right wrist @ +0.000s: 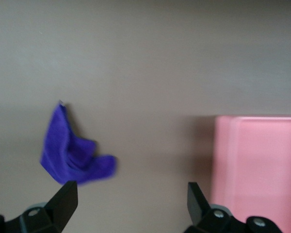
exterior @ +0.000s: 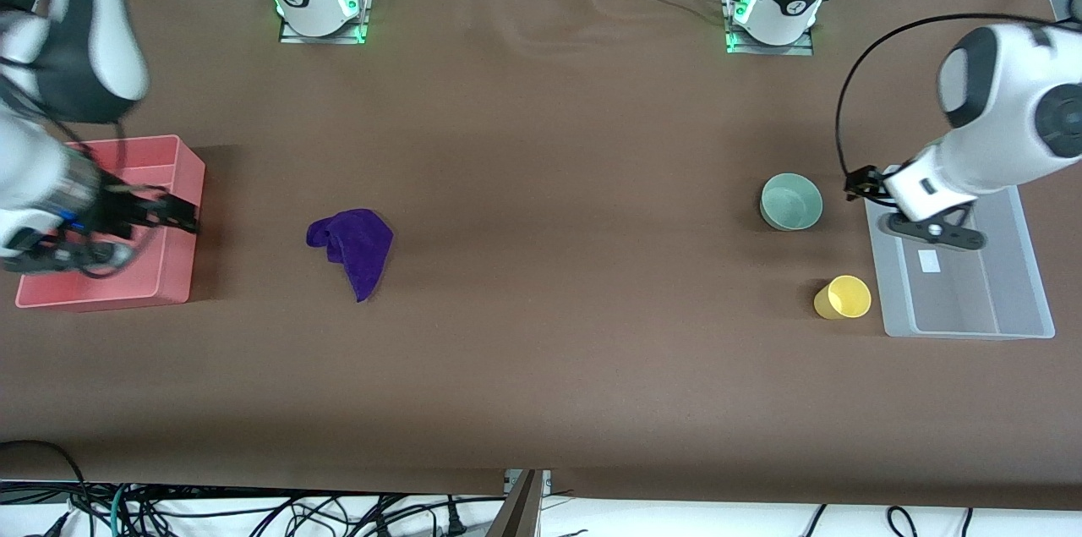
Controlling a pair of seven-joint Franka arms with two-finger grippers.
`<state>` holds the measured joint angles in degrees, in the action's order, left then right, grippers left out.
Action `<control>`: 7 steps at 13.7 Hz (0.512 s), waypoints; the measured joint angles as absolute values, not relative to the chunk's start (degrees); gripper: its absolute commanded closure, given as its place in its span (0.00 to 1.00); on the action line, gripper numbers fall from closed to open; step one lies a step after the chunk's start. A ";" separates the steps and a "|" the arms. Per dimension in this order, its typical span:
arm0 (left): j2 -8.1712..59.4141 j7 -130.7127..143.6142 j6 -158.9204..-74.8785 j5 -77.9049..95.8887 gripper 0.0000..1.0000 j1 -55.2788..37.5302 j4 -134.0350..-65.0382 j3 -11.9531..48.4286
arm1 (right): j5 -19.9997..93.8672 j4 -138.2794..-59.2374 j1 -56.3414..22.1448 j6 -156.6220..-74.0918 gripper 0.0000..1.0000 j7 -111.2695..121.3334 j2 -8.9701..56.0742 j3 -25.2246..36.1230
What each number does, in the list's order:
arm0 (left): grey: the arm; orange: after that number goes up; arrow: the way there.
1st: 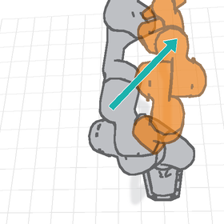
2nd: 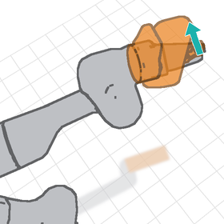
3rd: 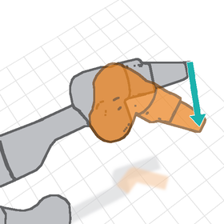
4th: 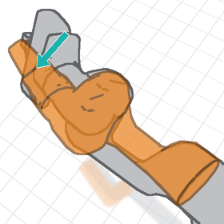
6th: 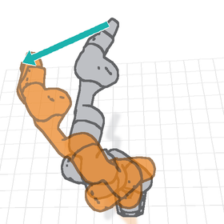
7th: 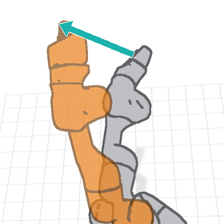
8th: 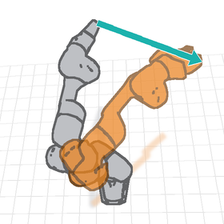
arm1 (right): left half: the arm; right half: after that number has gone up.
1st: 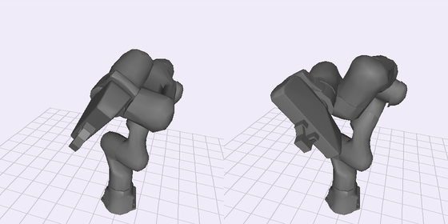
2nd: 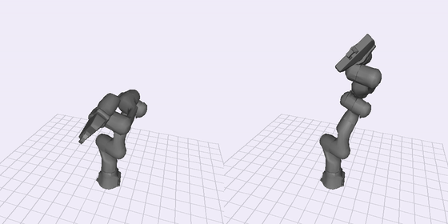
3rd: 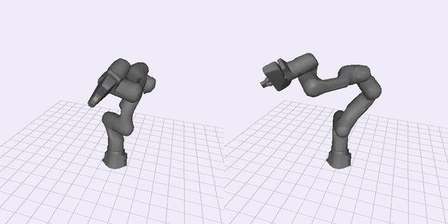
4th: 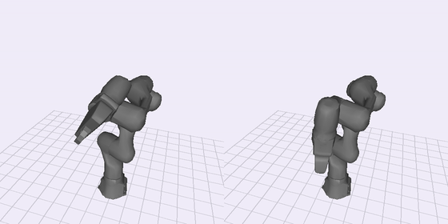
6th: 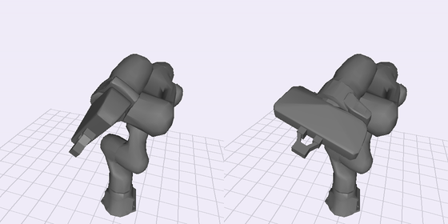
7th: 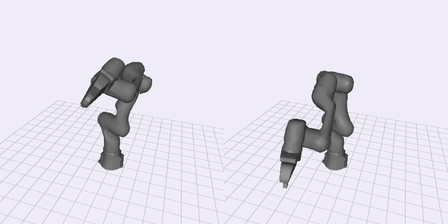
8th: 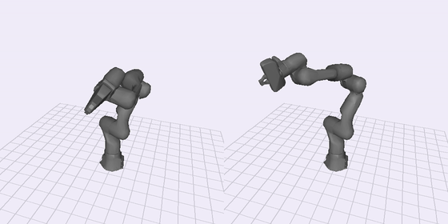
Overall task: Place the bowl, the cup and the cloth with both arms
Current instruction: 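Grasp the purple cloth with the right gripper while the left gripper grasps the bowl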
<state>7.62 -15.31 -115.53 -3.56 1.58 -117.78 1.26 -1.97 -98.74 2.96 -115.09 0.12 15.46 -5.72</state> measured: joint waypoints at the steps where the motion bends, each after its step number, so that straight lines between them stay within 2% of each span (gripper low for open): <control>1: 7.60 -16.87 -118.96 -3.56 0.00 1.53 -121.15 1.69 | -1.97 -100.71 2.39 -118.15 0.00 -4.61 16.33 -7.53; 4: 7.70 -21.74 -134.25 -3.56 0.00 1.92 -131.96 1.86 | -1.97 -103.53 0.10 -123.48 0.00 -12.53 19.30 -10.53; 6: 8.70 -22.88 -142.30 -3.56 0.00 3.05 -136.71 1.81 | -1.97 -104.72 -1.00 -127.78 0.00 -13.08 22.32 -10.73; 7: 9.92 -23.06 -145.63 -3.56 0.05 3.61 -137.95 1.77 | -1.97 -106.16 -1.21 -131.45 0.00 -13.08 23.77 -10.73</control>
<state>9.92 -23.06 -145.63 -3.56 3.61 -137.95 1.77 -1.97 -106.16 -1.21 -131.45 -13.08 23.77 -10.73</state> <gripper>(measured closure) 0.000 0.000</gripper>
